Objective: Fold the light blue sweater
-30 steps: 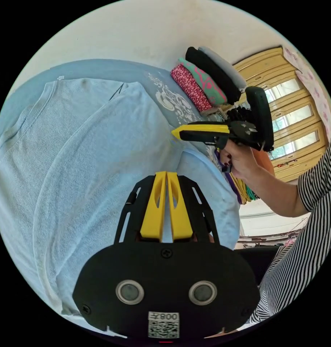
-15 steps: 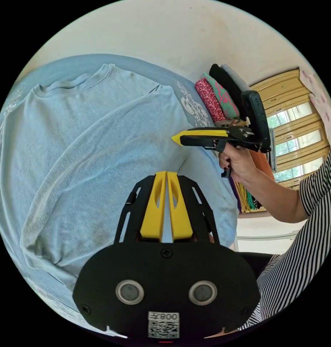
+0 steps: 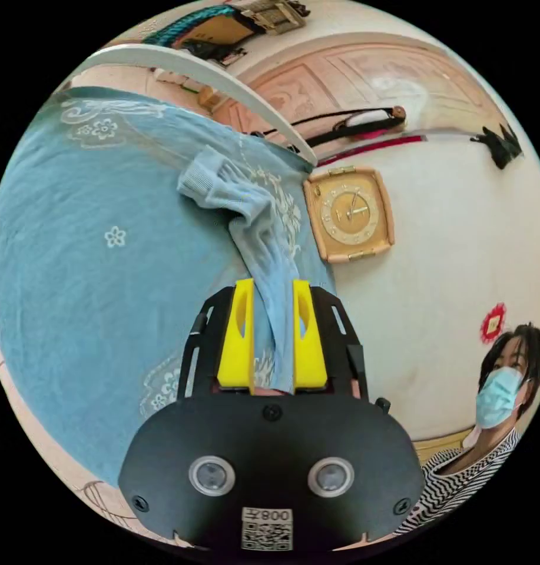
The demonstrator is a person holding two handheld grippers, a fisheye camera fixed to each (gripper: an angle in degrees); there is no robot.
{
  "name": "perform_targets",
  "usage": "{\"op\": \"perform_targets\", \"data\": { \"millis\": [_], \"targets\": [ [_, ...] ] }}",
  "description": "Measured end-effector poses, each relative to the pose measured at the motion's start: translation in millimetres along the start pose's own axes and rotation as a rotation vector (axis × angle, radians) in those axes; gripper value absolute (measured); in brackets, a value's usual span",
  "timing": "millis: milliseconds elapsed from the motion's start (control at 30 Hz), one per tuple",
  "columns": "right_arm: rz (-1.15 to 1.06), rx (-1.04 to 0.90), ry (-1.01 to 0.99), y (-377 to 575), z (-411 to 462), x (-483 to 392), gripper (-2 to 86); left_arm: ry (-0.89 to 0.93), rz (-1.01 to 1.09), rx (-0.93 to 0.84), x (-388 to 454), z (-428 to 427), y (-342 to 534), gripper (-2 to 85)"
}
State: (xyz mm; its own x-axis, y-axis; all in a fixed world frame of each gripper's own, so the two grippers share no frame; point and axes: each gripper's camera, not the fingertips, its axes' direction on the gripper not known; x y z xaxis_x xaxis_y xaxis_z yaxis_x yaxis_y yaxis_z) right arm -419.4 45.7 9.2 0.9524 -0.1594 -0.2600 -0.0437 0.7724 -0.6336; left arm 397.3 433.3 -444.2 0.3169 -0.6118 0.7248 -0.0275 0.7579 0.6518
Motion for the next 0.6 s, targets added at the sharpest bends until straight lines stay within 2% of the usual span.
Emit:
{"op": "perform_targets", "data": {
  "millis": [133, 233, 300, 433, 500, 600],
  "targets": [
    [-0.028, -0.070, 0.001, -25.8, 31.6, -8.6, 0.1, 0.102, -0.181, 0.077, -72.3, -24.7, -41.1, 11.0],
    [-0.031, -0.107, 0.012, -34.2, 46.3, -9.4, 0.1, 0.055, -0.197, 0.055, -95.5, -26.5, -59.5, 11.4],
    [-0.025, -0.130, 0.027, -36.6, 54.9, -6.9, 0.1, 0.086, -0.210, 0.051, -105.8, -24.9, -67.7, 11.0],
    [-0.008, -0.138, 0.018, -38.8, 66.0, 3.8, 0.1, 0.049, -0.189, 0.044, -110.6, -26.8, -83.2, 7.4],
    [0.005, -0.136, 0.011, -40.0, 67.2, 9.7, 0.1, 0.022, -0.142, 0.048, -102.0, -31.1, -87.4, 5.9],
    [0.022, -0.131, -0.007, -39.6, 64.2, 20.1, 0.2, 0.075, -0.013, 0.031, -71.5, -35.7, -93.9, 4.8]
  ]
}}
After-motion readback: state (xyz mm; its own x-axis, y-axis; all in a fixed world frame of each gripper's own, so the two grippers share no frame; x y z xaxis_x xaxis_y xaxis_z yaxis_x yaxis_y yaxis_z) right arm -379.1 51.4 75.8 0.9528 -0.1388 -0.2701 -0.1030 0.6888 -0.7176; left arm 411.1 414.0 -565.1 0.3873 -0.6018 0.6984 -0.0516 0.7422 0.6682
